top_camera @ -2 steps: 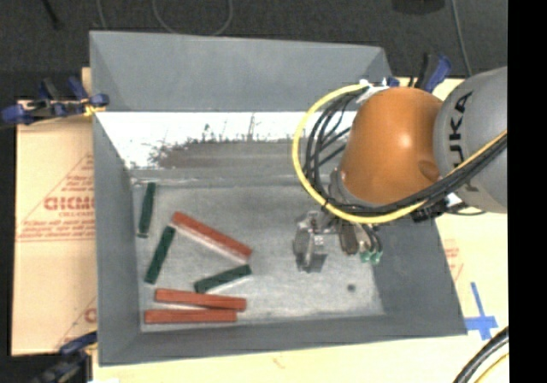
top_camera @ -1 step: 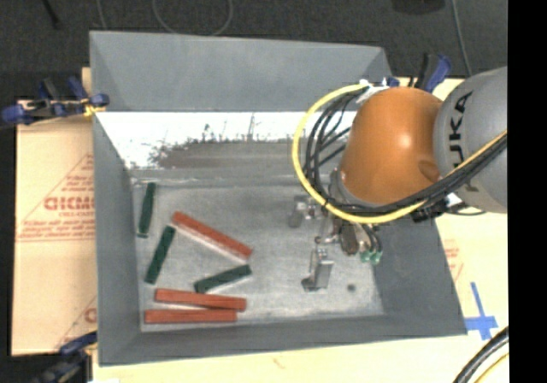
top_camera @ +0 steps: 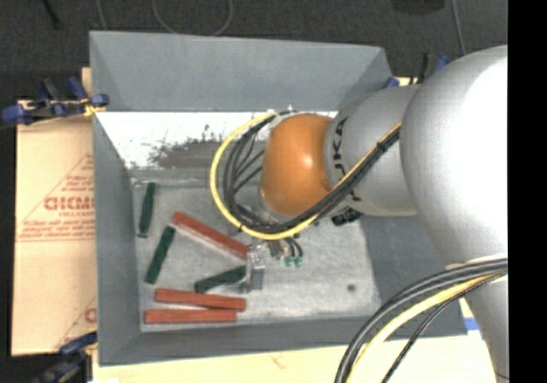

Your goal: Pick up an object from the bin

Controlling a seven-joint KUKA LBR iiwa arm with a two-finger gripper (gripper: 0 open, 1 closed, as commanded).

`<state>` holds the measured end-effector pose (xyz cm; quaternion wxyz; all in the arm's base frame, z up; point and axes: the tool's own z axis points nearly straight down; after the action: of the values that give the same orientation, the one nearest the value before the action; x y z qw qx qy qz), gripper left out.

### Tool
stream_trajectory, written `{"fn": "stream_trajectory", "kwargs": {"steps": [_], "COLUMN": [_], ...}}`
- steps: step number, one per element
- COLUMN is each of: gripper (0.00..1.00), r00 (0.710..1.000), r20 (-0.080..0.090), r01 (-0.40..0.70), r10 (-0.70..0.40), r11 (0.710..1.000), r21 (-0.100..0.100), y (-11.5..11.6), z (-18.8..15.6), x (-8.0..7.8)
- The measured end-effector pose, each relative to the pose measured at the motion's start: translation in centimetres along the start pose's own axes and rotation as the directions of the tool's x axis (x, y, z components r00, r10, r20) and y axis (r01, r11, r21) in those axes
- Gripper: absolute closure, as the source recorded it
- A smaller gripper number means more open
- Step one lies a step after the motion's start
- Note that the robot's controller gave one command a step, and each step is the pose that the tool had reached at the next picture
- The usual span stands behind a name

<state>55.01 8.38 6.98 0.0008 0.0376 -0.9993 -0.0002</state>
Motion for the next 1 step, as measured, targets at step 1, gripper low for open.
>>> {"fn": "stream_trajectory", "kwargs": {"steps": [1], "gripper": [1.00], "r00": [1.000], "r20": [0.005], "r01": [-0.004], "r10": [0.004], "r11": [1.000], "r21": [0.000], "y": [-0.14], "z": [-0.44], "x": [-0.11]}}
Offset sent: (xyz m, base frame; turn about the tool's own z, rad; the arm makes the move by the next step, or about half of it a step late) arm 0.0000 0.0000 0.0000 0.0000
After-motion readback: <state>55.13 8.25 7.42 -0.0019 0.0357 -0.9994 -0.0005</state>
